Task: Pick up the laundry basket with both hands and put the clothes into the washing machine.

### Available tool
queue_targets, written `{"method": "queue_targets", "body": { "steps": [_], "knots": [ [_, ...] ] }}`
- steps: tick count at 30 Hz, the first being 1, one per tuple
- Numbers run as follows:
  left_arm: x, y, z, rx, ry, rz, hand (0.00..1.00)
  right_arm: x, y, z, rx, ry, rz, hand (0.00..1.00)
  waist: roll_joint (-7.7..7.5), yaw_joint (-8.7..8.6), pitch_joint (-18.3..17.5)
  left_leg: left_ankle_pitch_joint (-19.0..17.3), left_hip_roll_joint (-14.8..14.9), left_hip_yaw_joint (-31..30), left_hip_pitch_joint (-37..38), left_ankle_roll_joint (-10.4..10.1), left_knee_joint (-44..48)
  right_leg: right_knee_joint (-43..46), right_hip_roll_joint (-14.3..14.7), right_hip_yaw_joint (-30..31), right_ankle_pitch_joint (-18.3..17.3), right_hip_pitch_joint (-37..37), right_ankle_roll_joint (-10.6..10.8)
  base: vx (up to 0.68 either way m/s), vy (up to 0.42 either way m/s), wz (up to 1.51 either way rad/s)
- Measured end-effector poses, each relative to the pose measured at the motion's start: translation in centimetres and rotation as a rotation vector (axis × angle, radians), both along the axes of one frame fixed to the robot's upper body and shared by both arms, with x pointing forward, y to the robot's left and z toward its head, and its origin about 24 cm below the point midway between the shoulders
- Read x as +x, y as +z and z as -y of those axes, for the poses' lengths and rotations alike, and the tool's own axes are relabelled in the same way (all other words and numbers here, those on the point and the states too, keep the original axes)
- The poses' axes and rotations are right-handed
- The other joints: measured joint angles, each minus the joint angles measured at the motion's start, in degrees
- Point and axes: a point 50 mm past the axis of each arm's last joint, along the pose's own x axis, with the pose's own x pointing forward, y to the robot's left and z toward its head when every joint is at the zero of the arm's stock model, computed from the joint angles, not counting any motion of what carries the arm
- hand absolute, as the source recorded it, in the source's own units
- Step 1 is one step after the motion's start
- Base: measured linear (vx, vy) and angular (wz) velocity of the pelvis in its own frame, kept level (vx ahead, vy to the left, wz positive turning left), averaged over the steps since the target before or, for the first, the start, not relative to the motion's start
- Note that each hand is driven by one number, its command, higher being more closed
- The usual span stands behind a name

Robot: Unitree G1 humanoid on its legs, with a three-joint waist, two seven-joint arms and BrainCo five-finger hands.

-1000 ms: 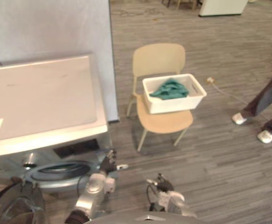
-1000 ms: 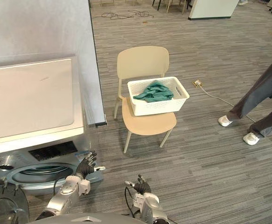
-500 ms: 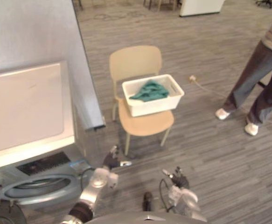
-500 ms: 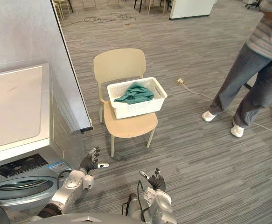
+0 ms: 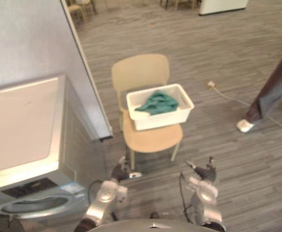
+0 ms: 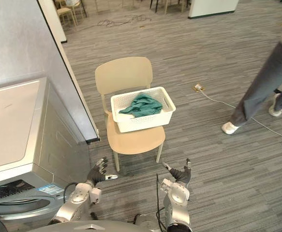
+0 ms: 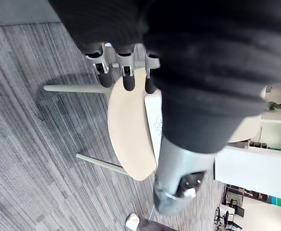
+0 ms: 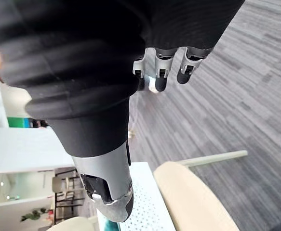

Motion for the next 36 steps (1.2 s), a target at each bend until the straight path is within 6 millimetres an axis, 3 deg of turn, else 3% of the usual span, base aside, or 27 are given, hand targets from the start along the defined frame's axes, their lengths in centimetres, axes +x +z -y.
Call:
{"method": "queue_targets", "body": {
  "steps": [1, 2, 4, 6, 8, 10, 14, 16, 18, 19, 22, 29, 34, 36],
  "knots": [
    [0.3, 0.4, 0.8, -0.008, -0.027, 0.017, 0.00, 0.2, 0.3, 0.4, -0.011, -0.026, 0.009, 0.00, 0.16, 0.07, -0.1, 3.1, -1.4, 1.4, 1.1, 0.2, -5.2, 0.0, 0.2, -0.5, -0.3, 0.5, 0.6, 0.22, 0.057, 0.11],
    [0.5, 0.8, 1.7, -0.018, -0.055, 0.034, 0.00, 0.3, 0.6, 0.9, -0.040, -0.038, 0.009, 0.00, 0.37, 0.23, -0.3, 7.5, -2.4, 1.2, 2.3, 2.0, -8.7, 0.0, 0.5, -0.3, -1.0, 1.3, 1.6, 0.22, 0.068, 0.04],
    [0.6, 1.1, 2.3, -0.013, -0.091, 0.049, 0.00, 0.1, 0.8, 1.1, -0.069, -0.060, 0.009, 0.00, -1.25, -0.10, -0.9, 7.5, -4.9, 0.7, 3.9, 2.1, -11.2, 1.0, -1.4, -0.3, -2.5, 1.8, 3.1, 0.21, 0.078, 0.14],
    [0.9, 1.8, 3.6, 0.001, -0.170, 0.092, 0.00, -0.4, 1.1, 1.9, -0.085, -0.102, 0.017, 0.00, -3.17, -0.44, -0.6, 5.8, -7.7, -0.1, 5.1, 2.5, -11.6, 8.4, -5.0, -0.8, -7.0, 0.2, 5.1, 0.21, 0.099, 0.38],
    [0.7, 1.9, 4.0, 0.017, -0.204, 0.105, 0.00, -0.5, 1.1, 2.1, -0.085, -0.119, 0.016, 0.00, -3.69, -0.66, -0.5, 5.4, -8.9, -0.8, 6.0, 3.0, -11.7, 13.8, -7.0, -0.5, -8.3, -1.0, 5.8, 0.15, 0.077, 0.36],
    [0.6, 1.9, 4.3, 0.026, -0.225, 0.113, 0.00, -1.1, 0.7, 2.0, -0.075, -0.136, 0.000, 0.00, -3.97, -1.78, -0.7, 4.9, -10.0, -3.5, 7.3, 3.7, -12.7, 21.9, -9.0, 0.1, -10.8, -4.2, 4.9, 0.21, 0.041, 0.57],
    [1.1, 2.3, 4.4, 0.031, -0.231, 0.133, 0.00, -1.8, 0.8, 1.8, -0.066, -0.158, 0.006, 0.00, -3.94, -2.19, -0.7, 4.5, -10.2, -7.8, 7.7, 3.1, -13.3, 22.6, -10.1, 5.5, -12.6, -9.9, 4.9, 0.14, -0.088, 0.60],
    [1.1, 2.2, 4.5, 0.039, -0.236, 0.133, 0.00, -2.0, 1.2, 2.1, -0.077, -0.172, 0.024, 0.00, -3.83, -2.75, -0.6, 3.4, -9.1, -10.0, 7.8, 1.5, -11.1, 19.2, -11.2, 9.4, -10.6, -11.4, 5.4, 0.11, -0.171, 0.56],
    [1.2, 2.2, 4.3, 0.049, -0.222, 0.132, 0.00, -2.1, 1.9, 2.0, -0.093, -0.160, 0.053, 0.00, -4.77, -2.45, -0.7, 1.3, -7.9, -10.7, 7.6, -0.8, -7.2, 11.9, -12.2, 10.8, -2.2, -10.4, 4.3, 0.15, -0.319, 0.25],
    [1.2, 1.9, 4.0, 0.053, -0.205, 0.121, 0.00, -1.9, 2.4, 1.9, -0.106, -0.148, 0.071, 0.00, -4.64, -2.31, -0.9, -1.0, -5.7, -10.8, 7.2, -2.6, -3.5, 11.1, -11.7, 10.6, 1.9, -9.8, 9.1, 0.12, -0.356, -0.12],
    [1.0, 2.0, 4.0, 0.066, -0.216, 0.131, 0.00, -1.8, 2.8, 2.0, -0.121, -0.149, 0.085, 0.00, -2.62, -1.21, -2.4, -0.8, -2.7, -10.0, 7.2, -4.4, -4.9, 9.1, -8.6, 10.3, 1.5, -10.1, 7.9, 0.11, -0.238, -0.21],
    [0.7, 1.3, 2.6, 0.049, -0.124, 0.087, 0.00, -2.6, 2.3, 2.4, -0.151, -0.146, 0.014, 0.00, -2.04, -1.19, -2.6, 1.9, -1.7, -13.7, 7.6, -6.4, -8.3, 10.2, -7.5, 5.7, -0.8, -9.0, 6.6, 0.10, -0.122, 0.22],
    [-0.2, 0.4, 1.8, 0.037, -0.092, 0.037, 0.00, -2.9, 2.4, 2.9, -0.185, -0.166, 0.001, 0.00, -2.87, -0.90, -0.9, 1.8, -0.4, -18.3, 6.0, -6.2, -2.0, 9.4, -7.4, -0.5, -3.2, -3.0, 6.2, 0.02, -0.064, 0.66],
    [-0.6, 0.0, 1.1, 0.024, -0.049, 0.005, 0.00, -2.9, 2.4, 3.1, -0.188, -0.172, 0.002, 0.00, -3.16, 0.18, 0.1, 1.6, 1.0, -19.3, 2.9, -4.3, 5.6, 9.6, -6.5, -1.3, -4.6, -1.7, 5.8, -0.05, -0.058, 0.41]
  ]
}}
